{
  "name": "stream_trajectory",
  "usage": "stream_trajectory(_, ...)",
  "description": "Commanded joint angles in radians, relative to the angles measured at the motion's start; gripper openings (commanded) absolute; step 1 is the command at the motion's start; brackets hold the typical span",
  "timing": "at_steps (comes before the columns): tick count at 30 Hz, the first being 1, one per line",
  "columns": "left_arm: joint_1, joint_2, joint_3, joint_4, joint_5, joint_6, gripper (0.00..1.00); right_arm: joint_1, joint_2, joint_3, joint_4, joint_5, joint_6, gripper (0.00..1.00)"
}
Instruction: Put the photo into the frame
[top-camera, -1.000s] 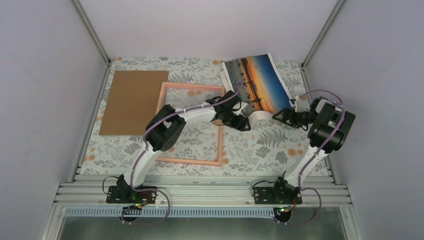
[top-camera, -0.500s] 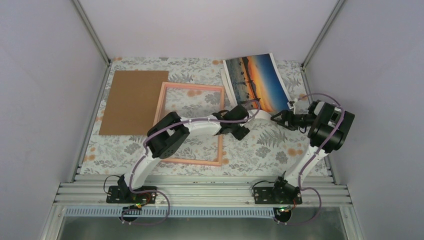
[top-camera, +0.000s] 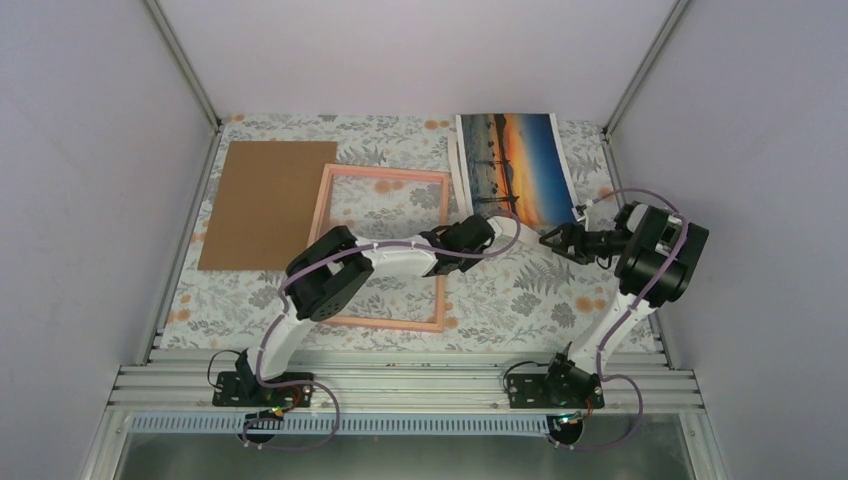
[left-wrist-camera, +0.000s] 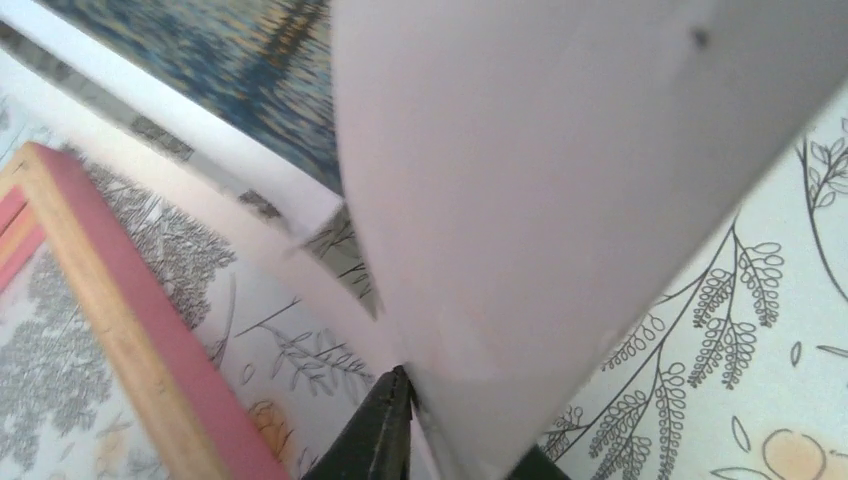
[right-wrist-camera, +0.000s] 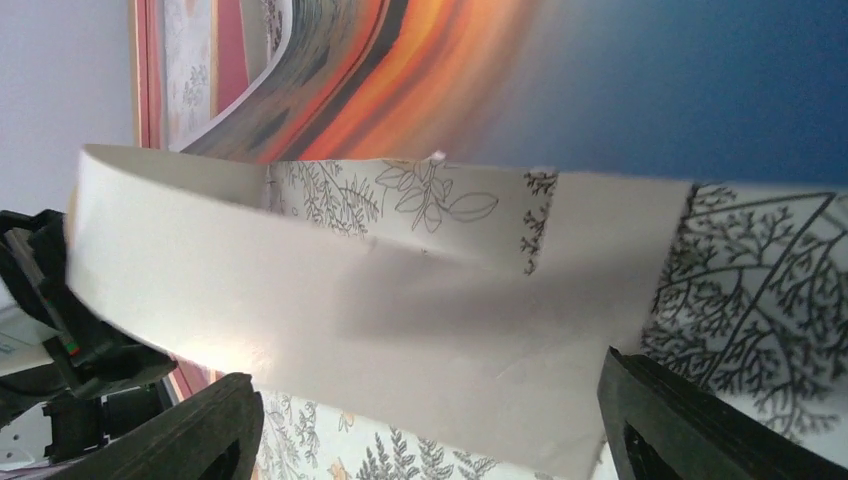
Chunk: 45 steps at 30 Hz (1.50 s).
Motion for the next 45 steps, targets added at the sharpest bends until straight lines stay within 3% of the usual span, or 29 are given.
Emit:
stream_trajectory(1, -0.009, -0.098, -0.034, 0.032, -0.031, 0.074, 0.06, 0.003, 0.026, -0.04, -0.072, 0.26, -0.015, 0.86)
stream_trajectory(7, -0.011, -0.196, -0.052, -0.01, -0.02, 0.186, 0.03, -0.028, -0.063, 0.06, -0.196, 0.205, -0.089, 0.9)
stream_trajectory(13, -0.003, -0.273, -0.002, -0.198, -0.096, 0.296, 0.02, -0.05, -0.16, 0.193, -0.291, 0.175, -0.146, 0.93)
stream_trajectory(21, 0.027, -0.423, -0.003, -0.283, -0.218, 0.554, 0.02, -0.065, -0.201, 0.214, -0.324, 0.168, -0.189, 0.95)
stream_trajectory(27, 0.069, -0.495, 0.052, -0.345, -0.27, 0.663, 0.02, -0.082, -0.22, 0.207, -0.323, 0.122, -0.222, 0.97)
stream_trajectory(33, 0.142, -0.542, 0.064, -0.374, -0.332, 0.677, 0.02, -0.086, -0.244, 0.126, -0.274, 0.073, -0.2, 0.99)
stream_trajectory(40, 0.153, -0.551, -0.006, -0.473, -0.284, 0.489, 0.02, -0.05, -0.282, 0.047, -0.205, -0.257, -0.054, 1.0)
stream_trajectory(45, 0.152, -0.565, -0.087, -0.447, -0.279, 0.442, 0.03, 0.021, -0.226, 0.039, -0.192, -0.445, 0.06, 1.0)
